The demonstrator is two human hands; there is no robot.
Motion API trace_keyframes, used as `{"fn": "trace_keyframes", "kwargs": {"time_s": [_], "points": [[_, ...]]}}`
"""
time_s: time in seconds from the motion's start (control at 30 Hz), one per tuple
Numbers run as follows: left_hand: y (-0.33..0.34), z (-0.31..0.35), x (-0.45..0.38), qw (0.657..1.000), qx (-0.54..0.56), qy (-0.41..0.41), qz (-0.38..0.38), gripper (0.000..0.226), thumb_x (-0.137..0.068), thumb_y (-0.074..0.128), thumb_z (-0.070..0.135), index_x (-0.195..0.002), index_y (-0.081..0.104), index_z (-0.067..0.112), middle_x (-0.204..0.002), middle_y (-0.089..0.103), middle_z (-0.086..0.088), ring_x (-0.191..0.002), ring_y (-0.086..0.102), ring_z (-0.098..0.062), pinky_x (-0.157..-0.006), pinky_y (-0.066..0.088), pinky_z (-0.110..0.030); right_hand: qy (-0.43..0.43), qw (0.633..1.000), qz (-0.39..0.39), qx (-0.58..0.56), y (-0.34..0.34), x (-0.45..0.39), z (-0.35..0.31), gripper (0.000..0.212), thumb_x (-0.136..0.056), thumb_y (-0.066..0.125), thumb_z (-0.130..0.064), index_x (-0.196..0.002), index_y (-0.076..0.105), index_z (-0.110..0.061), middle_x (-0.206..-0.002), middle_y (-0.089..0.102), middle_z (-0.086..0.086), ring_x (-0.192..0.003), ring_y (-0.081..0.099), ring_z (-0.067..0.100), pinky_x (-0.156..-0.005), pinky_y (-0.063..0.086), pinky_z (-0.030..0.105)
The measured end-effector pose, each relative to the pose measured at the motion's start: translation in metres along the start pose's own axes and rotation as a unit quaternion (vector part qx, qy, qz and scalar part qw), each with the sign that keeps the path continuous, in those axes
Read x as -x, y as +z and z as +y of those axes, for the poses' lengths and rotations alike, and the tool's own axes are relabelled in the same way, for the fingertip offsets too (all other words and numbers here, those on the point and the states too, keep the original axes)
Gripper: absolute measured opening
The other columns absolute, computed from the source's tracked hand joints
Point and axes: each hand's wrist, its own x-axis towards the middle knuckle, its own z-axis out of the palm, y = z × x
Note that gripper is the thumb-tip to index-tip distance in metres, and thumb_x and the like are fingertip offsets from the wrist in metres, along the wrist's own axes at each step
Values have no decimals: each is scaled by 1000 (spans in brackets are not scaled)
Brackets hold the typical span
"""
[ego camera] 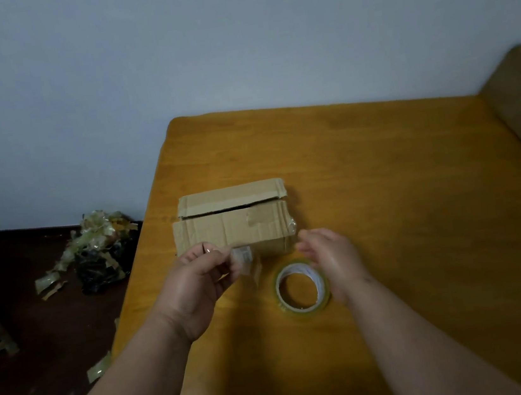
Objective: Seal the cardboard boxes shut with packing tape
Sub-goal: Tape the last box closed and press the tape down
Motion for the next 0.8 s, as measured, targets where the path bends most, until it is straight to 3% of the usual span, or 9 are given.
{"fn": "trace_keyframes", "kwargs": {"time_s": [0.07, 0.13, 0.2, 0.27, 0.37, 0.47, 0.6, 0.7, 0.8], "points": [[4, 4, -1, 1000, 28, 1, -10, 23, -68, 70, 7, -68, 49, 14, -67, 59, -6, -66, 62, -20, -69, 55, -30, 76, 987, -128, -53, 9, 5, -1, 38, -98, 49, -47, -119, 58, -17, -112, 70, 4, -109, 62, 21, -99, 46, 39], [7, 9, -2, 999, 48, 1, -13, 24, -64, 71, 9, -69, 48, 15, -66, 59, -3, -66, 63, -18, -66, 57, -27, 125, 963, -219, -100, 15, 7, 2, 53, -92, 49, -56, -124, 57, -14, -113, 71, 7, -111, 62, 24, -99, 44, 38], [9, 13, -2, 999, 49, 0, -12, 28, -64, 73, 5, -69, 47, 15, -66, 58, -2, -66, 64, -17, -67, 57, -26, 139, 944, -252, -159, 19, 8, 3, 60, -82, 55, -56, -120, 61, -9, -104, 73, 8, -102, 65, 23, -88, 44, 36], [8, 16, -1, 999, 42, 2, -8, 19, -70, 66, 9, -69, 48, 15, -66, 59, -2, -66, 63, -17, -69, 56, -27, 132, 933, -258, -214, 22, 9, 3, 48, -78, 60, -46, -108, 66, -8, -89, 71, 6, -86, 65, 20, -77, 44, 33], [3, 20, -5, 999, 40, -3, -4, 12, -72, 59, 10, -69, 49, 14, -67, 59, -2, -67, 64, -17, -75, 53, -32, 94, 929, -250, -256, 27, 6, 1, 17, -78, 66, -26, -88, 65, -13, -75, 62, 2, -71, 60, 15, -70, 43, 30], [-6, 25, -11, 1000, 9, -14, -6, 14, -72, 62, 12, -70, 48, 13, -68, 60, -5, -69, 66, -19, -80, 50, -36, 63, 942, -212, -254, 27, 2, -4, 10, -81, 69, -13, -82, 60, -16, -70, 60, 1, -66, 59, 13, -67, 42, 29], [-23, 32, -20, 989, -147, -22, -7, 21, -78, 69, 11, -68, 51, 13, -74, 63, -13, -76, 65, -22, -79, 50, -38, -29, 992, -118, -47, 27, -6, -13, 12, -92, 65, -13, -81, 63, -18, -70, 65, -2, -72, 57, 15, -72, 44, 33], [-37, 39, -29, 973, -228, -39, 0, 24, -85, 70, 11, -67, 55, 14, -75, 65, -11, -78, 61, -22, -76, 52, -36, -84, 994, -64, 25, 31, -7, -22, 11, -92, 66, -17, -81, 64, -18, -73, 66, -4, -74, 60, 13, -71, 46, 29], [-48, 46, -35, 958, -274, -71, -38, 21, -89, 67, 20, -71, 60, 13, -75, 64, -10, -79, 60, -22, -71, 53, -33, -116, 989, -29, 83, 34, -6, -28, 8, -92, 66, -19, -86, 65, -16, -79, 66, -3, -74, 62, 10, -68, 46, 24]]}}
